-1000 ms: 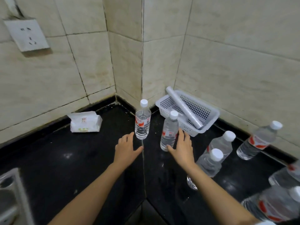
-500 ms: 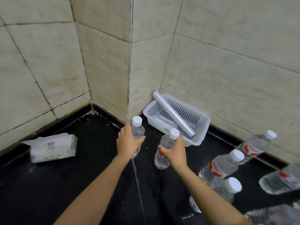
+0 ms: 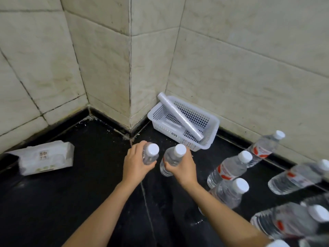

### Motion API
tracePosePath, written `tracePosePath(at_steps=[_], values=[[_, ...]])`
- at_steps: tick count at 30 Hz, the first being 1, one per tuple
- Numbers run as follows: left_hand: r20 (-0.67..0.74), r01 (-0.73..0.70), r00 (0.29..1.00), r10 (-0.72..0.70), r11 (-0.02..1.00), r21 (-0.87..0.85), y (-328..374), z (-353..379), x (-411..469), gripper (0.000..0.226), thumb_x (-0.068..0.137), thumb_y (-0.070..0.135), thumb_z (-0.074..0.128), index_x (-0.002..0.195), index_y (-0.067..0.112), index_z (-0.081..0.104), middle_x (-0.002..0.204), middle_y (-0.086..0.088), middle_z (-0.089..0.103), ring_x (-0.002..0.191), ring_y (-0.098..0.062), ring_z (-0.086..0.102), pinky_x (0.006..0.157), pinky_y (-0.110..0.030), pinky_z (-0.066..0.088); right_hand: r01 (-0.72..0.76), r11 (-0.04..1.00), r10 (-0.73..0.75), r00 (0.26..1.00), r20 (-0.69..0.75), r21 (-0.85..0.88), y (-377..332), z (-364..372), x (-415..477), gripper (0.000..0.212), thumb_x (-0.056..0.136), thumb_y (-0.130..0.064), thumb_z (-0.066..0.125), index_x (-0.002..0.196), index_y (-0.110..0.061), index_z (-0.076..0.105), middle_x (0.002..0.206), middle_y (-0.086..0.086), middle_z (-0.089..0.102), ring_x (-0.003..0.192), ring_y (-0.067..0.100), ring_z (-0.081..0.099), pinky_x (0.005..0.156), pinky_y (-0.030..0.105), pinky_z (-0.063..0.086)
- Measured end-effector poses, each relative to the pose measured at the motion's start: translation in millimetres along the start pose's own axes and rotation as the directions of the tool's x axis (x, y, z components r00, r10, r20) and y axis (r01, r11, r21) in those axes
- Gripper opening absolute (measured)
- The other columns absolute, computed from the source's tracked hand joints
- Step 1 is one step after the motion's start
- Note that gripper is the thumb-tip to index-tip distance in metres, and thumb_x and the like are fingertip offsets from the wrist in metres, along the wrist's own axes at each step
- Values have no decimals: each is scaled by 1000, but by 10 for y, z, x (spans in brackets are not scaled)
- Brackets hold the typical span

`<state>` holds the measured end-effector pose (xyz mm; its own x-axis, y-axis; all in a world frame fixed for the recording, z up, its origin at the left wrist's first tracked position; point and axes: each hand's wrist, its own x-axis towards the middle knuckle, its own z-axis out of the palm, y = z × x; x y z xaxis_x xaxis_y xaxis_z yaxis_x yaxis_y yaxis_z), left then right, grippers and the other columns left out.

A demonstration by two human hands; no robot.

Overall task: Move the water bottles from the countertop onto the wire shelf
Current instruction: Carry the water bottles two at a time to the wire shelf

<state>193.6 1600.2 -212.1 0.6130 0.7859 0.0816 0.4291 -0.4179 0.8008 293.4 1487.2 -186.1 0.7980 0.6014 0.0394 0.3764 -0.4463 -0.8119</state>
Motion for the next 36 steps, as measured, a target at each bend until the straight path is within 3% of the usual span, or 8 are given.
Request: tracePosePath(at_steps=[3, 7, 12, 15, 20, 23, 31, 36], values=[[6, 45, 999, -44, 995, -84, -14, -47, -213, 64, 61, 19, 80, 117, 19, 49, 115, -6, 55, 109, -27, 52, 88, -43, 46, 72, 996, -70, 997, 37, -60, -22, -96, -245, 40, 63, -14, 74, 86, -26, 43, 83, -10, 50, 80, 8, 50, 70, 22, 41], [99, 124, 989, -108, 978, -170, 0, -153, -527, 66, 59, 25, 82, 115, 24, 48, 112, -1, 60, 105, -21, 58, 90, -43, 48, 20, 994, -11, 997, 77, -108, 68, -192, -532, 51, 62, -22, 75, 94, -34, 38, 95, -11, 52, 91, 9, 52, 75, 23, 39], [189, 51, 982, -26, 991, -124, 87, -172, -987, 66, 59, 18, 83, 115, 25, 49, 108, 4, 58, 103, -18, 56, 89, -31, 43, -77, 993, 82, 995, 53, -91, 251, -403, -969, 56, 62, -27, 77, 107, -27, 44, 95, -14, 51, 92, 6, 52, 75, 18, 35], [279, 17, 960, 24, 990, -142, 209, -149, -1221, 62, 58, 17, 83, 108, 32, 49, 108, 2, 62, 100, -18, 59, 88, -33, 47, -91, 993, 93, 995, 33, -79, 409, -648, -1350, 50, 61, -26, 77, 92, -39, 40, 84, -20, 52, 87, 3, 52, 70, 12, 33], [356, -102, 923, 145, 985, -139, 478, 79, -1689, 72, 45, 43, 75, 112, 29, 53, 108, 1, 64, 101, -22, 61, 90, -44, 50, -158, 987, 157, 985, -71, -3, 741, -1171, -2127, 51, 43, -54, 60, 87, -51, 36, 94, -22, 56, 92, 1, 55, 76, 8, 35], [425, -128, 884, 196, 975, -184, 791, 342, -2079, 63, 42, 48, 71, 102, 45, 51, 105, 3, 65, 99, -18, 62, 90, -41, 50, -224, 974, 225, 961, -160, 27, 985, -1557, -2645, 52, 41, -56, 55, 88, -48, 36, 94, -20, 55, 91, 2, 54, 74, 8, 33], [605, -128, 729, 319, 933, -337, 1790, 1417, -3544, 54, 36, 45, 74, 85, 39, 51, 90, 15, 64, 86, -13, 62, 83, -34, 49, -411, 910, 391, 811, -436, 51, 1683, -2826, -4267, 47, 49, -46, 66, 80, -48, 31, 89, -16, 53, 92, 13, 58, 69, 16, 33], [710, -100, 588, 386, 907, -410, 2285, 2019, -4366, 57, 37, 43, 75, 89, 37, 53, 92, 9, 67, 88, -12, 64, 85, -35, 52, -540, 840, 463, 656, -596, 58, 1996, -3476, -5107, 58, 58, -37, 79, 103, -33, 42, 92, -12, 51, 100, 22, 59, 67, 21, 31]])
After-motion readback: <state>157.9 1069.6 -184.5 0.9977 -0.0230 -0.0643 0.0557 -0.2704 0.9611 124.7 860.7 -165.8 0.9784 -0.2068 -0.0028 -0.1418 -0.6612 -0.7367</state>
